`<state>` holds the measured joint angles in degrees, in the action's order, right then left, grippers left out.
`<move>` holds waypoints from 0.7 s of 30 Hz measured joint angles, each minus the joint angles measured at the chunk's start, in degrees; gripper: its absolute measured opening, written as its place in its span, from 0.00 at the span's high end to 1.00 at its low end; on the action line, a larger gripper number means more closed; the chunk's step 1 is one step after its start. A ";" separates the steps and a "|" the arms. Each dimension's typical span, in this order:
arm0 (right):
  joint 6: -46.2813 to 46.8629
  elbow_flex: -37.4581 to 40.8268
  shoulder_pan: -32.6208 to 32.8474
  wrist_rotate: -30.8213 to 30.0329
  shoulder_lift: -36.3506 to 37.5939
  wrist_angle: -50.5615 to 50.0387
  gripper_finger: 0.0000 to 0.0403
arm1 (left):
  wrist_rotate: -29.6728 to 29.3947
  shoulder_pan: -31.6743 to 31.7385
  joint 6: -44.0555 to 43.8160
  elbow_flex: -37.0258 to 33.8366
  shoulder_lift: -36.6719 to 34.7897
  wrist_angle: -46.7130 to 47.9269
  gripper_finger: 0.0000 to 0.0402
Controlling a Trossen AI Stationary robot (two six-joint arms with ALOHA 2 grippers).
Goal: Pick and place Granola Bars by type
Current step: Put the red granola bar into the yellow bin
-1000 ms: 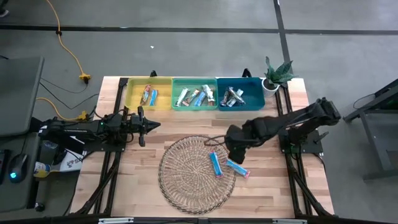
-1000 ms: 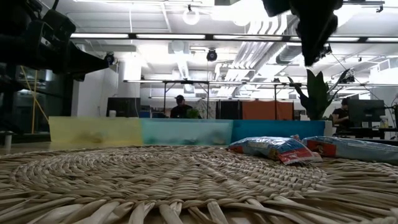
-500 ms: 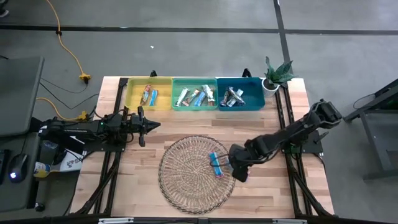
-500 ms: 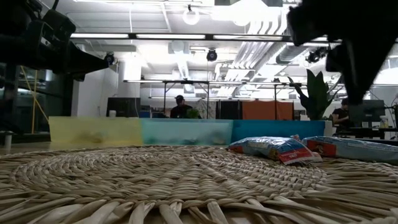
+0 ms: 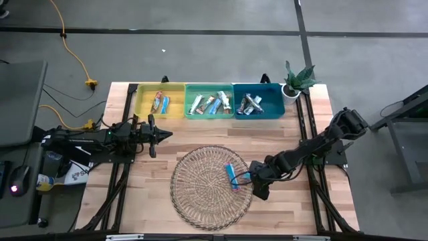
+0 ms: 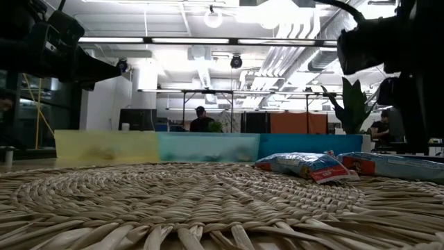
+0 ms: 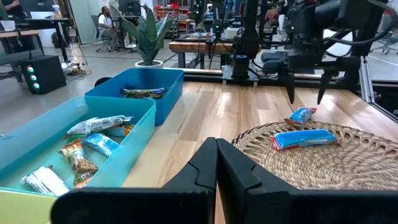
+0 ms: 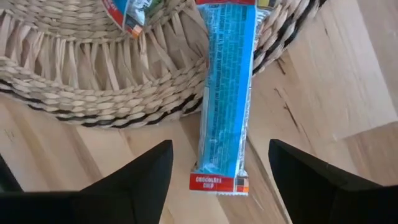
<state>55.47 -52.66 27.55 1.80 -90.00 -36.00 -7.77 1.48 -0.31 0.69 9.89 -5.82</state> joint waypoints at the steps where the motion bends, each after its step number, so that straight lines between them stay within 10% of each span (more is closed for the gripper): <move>1: 0.02 0.46 -0.01 -0.21 0.00 0.49 0.38 | 0.00 0.00 -0.01 0.00 0.00 -0.01 1.00; 21: -1.73 3.01 -0.28 -1.76 -5.36 8.81 0.38 | 0.00 0.00 -0.01 0.00 -0.02 0.00 1.00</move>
<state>53.74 -49.65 27.27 0.04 -95.35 -27.19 -7.77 1.48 -0.31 0.69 9.87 -5.82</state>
